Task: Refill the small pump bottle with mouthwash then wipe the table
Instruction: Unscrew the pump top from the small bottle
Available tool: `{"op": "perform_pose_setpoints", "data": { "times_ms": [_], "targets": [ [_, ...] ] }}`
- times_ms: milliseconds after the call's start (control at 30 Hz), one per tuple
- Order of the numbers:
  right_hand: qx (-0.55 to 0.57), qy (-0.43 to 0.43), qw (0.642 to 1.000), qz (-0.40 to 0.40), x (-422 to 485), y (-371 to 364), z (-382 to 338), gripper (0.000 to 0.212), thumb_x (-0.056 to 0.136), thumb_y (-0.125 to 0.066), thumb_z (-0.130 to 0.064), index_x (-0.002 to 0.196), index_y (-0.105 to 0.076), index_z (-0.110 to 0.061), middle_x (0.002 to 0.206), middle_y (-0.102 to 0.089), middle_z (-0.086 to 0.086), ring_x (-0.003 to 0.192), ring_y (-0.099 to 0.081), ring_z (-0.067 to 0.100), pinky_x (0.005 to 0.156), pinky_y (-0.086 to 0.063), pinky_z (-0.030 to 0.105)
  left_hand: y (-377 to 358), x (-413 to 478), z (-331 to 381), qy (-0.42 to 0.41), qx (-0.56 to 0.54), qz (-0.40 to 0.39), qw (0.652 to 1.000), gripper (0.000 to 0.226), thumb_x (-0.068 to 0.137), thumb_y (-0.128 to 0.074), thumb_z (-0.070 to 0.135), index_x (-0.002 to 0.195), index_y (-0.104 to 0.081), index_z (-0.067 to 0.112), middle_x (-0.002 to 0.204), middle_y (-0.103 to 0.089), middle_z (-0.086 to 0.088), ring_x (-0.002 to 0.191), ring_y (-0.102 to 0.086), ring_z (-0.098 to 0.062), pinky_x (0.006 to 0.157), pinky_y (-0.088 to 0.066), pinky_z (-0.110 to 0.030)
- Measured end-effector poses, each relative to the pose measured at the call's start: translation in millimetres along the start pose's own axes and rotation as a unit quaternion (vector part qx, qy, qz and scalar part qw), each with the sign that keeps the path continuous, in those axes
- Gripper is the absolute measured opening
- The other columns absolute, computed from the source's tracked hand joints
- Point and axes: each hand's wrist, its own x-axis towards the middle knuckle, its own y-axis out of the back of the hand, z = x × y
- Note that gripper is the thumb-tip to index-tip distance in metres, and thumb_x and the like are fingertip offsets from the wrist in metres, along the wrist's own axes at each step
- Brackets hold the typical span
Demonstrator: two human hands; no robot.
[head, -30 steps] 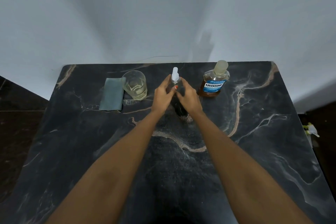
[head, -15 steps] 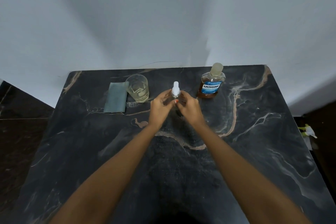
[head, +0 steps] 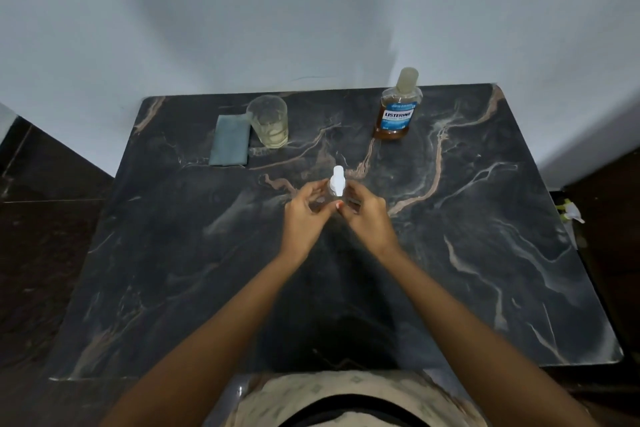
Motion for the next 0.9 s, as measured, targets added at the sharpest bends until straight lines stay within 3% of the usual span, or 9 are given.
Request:
{"op": "perform_pose_setpoints", "data": {
  "times_ms": [100,233,400,767,900],
  "targets": [
    [0.006,-0.005,1.0,-0.007,-23.7,-0.4,3.8,0.043,0.08,-0.065,-0.002,0.121,-0.053,-0.006,0.116,-0.064,0.012,0.106,-0.06,0.017,0.095,-0.048,0.031,2.1,-24.0,-0.3,0.003,0.0,-0.012,1.0,0.039,0.071,-0.072,0.001,0.105,-0.06,0.018,0.096,-0.063,0.013,0.09,-0.058,0.014,0.077,-0.044,-0.004],
    [0.023,-0.027,0.999,-0.008,-51.7,-4.5,12.0,0.044,0.078,-0.064,0.003,0.12,-0.054,-0.006,0.112,-0.065,0.009,0.098,-0.06,0.007,0.087,-0.045,0.01,3.7,-51.1,-7.6,-0.001,0.007,-0.025,1.0,0.044,0.07,-0.073,0.001,0.102,-0.055,0.026,0.097,-0.061,0.02,0.092,-0.056,0.016,0.077,-0.041,-0.002],
    [0.032,-0.043,0.998,-0.027,-69.0,-11.0,18.5,0.043,0.076,-0.065,0.007,0.116,-0.055,-0.004,0.108,-0.067,0.012,0.095,-0.062,0.011,0.091,-0.05,0.028,8.4,-69.9,-22.2,-0.003,0.02,-0.032,0.999,0.055,0.07,-0.073,0.0,0.108,-0.053,0.035,0.102,-0.06,0.015,0.097,-0.059,0.004,0.083,-0.044,-0.006],
    [0.024,-0.053,0.997,-0.045,-75.0,-13.9,22.1,0.039,0.078,-0.064,0.005,0.115,-0.054,-0.004,0.111,-0.064,0.012,0.098,-0.061,0.01,0.085,-0.048,0.015,13.0,-68.2,-30.5,-0.008,0.055,-0.061,0.997,0.049,0.068,-0.076,0.003,0.112,-0.061,0.018,0.103,-0.062,0.011,0.097,-0.058,0.001,0.083,-0.043,-0.006],
    [-0.001,-0.05,0.996,-0.079,-74.6,-8.5,18.3,0.048,0.075,-0.068,0.005,0.12,-0.05,0.0,0.118,-0.061,0.016,0.11,-0.059,0.022,0.094,-0.045,0.022,15.0,-68.9,-29.8,0.015,0.04,-0.07,0.997,0.051,0.068,-0.075,0.002,0.114,-0.06,0.018,0.102,-0.065,0.009,0.094,-0.06,0.007,0.082,-0.044,-0.006]
  ]
}}
